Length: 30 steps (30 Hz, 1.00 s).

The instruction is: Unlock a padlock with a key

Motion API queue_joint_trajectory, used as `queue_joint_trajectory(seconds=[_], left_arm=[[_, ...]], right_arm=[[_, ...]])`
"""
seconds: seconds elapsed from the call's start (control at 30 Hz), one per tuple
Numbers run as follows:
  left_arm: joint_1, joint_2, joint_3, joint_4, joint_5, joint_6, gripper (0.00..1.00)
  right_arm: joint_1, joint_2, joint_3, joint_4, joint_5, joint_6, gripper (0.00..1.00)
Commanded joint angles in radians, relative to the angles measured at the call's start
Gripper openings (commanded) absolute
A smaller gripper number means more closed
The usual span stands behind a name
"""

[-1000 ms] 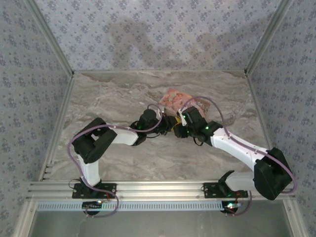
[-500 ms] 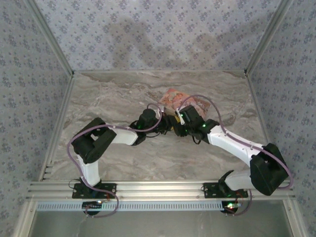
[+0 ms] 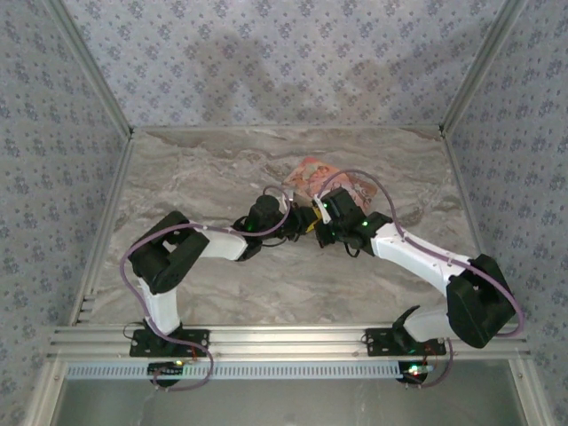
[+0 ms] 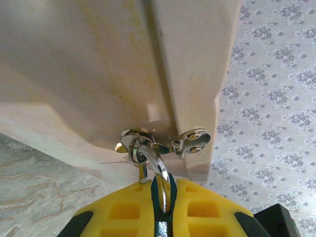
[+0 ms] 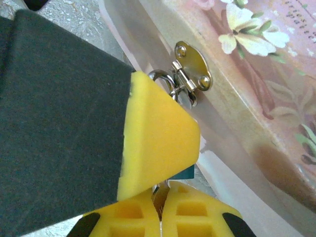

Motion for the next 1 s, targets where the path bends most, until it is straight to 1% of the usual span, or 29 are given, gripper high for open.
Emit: queue_joint_trajectory(seconds=[0.0,0.07,0.1,0.13,0.17,0.2,0.27,0.5,0.67,0.83,0.97], left_arm=[[-0.008,-0.038,0.006,0.087,0.026,0.018,0.02],[-0.008,-0.038,-0.004,0.068,0.023,0.029,0.03],[-0.008,-0.038,-0.011,0.063,0.019,0.037,0.03],[-0.008,-0.037,-0.017,0.060,0.016,0.043,0.03],[-0.008,-0.034,-0.024,0.058,0.014,0.050,0.03],[-0.008,-0.031,-0.033,0.056,0.008,0.057,0.03],[-0.009,-0.026,-0.048,0.049,0.002,0.073,0.03],[-0.009,-0.014,-0.090,0.032,-0.009,0.107,0.03],[-0.015,-0.036,-0.105,-0.051,-0.020,0.170,0.03],[-0.019,-0.083,-0.111,-0.206,-0.065,0.270,0.09],[-0.027,-0.101,-0.123,-0.227,-0.075,0.294,0.13]], right_arm=[[0.006,-0.003,-0.030,0.036,-0.061,0.041,0.02],[0.009,-0.007,-0.049,0.051,-0.069,0.044,0.04],[0.009,-0.009,-0.056,0.055,-0.078,0.045,0.08],[0.008,-0.007,-0.059,0.053,-0.081,0.050,0.15],[0.008,-0.008,-0.059,0.050,-0.080,0.056,0.28],[0.008,-0.013,-0.065,0.049,-0.085,0.062,0.36],[0.006,-0.027,-0.082,0.053,-0.099,0.077,0.41],[0.006,-0.101,-0.160,0.055,-0.107,0.131,0.43],[-0.007,-0.120,-0.204,0.076,-0.115,0.176,0.43],[-0.032,-0.098,-0.228,0.107,-0.117,0.212,0.41],[-0.059,-0.077,-0.228,0.109,-0.086,0.235,0.39]])
